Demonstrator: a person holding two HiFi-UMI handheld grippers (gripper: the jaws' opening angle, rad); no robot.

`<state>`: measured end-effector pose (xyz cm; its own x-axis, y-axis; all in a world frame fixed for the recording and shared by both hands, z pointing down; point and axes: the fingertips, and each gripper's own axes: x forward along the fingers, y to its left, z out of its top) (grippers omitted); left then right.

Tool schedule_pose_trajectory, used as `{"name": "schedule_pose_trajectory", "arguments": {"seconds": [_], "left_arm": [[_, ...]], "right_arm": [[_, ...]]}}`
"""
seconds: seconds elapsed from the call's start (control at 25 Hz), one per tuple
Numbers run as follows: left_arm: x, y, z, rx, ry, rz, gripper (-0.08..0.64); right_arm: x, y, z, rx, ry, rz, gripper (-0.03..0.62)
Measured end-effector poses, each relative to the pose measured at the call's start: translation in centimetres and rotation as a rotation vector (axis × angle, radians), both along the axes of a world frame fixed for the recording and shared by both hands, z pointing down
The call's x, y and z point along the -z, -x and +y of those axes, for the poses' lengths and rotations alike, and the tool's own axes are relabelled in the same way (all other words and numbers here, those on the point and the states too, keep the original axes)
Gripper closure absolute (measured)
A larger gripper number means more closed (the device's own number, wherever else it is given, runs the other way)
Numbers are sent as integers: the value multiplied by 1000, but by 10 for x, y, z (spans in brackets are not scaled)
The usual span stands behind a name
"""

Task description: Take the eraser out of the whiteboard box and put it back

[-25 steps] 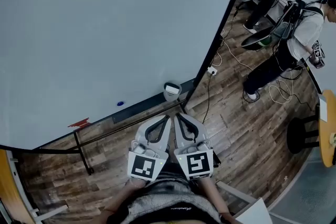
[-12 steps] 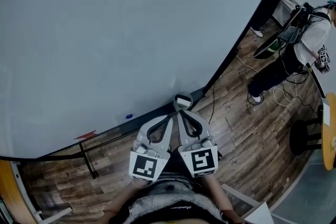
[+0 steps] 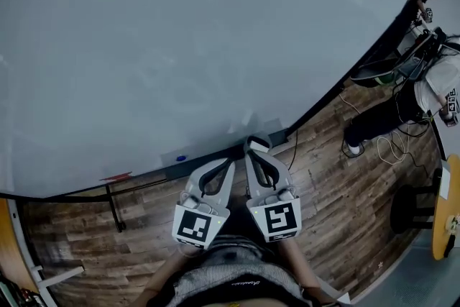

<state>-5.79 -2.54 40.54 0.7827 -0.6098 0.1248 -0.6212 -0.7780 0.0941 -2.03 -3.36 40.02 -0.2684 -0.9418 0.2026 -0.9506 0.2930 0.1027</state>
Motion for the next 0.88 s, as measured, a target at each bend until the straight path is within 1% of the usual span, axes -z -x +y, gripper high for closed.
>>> {"name": "schedule_pose_trajectory", "arguments": {"seconds": [0.12, 0.4, 0.52, 0.88], "left_arm": [[-1, -6, -11, 35, 6, -5, 558], [9, -39, -38, 125, 3, -8, 560], [11, -49, -45, 161, 4, -8, 558], [16, -54, -52, 252, -4, -17, 558]], "right_arm": [[0, -7, -11, 39, -4, -2, 591], [8, -37, -35, 138, 5, -16, 591], [10, -43, -43, 186, 7, -18, 591], [14, -44, -49, 291, -5, -36, 591]]}}
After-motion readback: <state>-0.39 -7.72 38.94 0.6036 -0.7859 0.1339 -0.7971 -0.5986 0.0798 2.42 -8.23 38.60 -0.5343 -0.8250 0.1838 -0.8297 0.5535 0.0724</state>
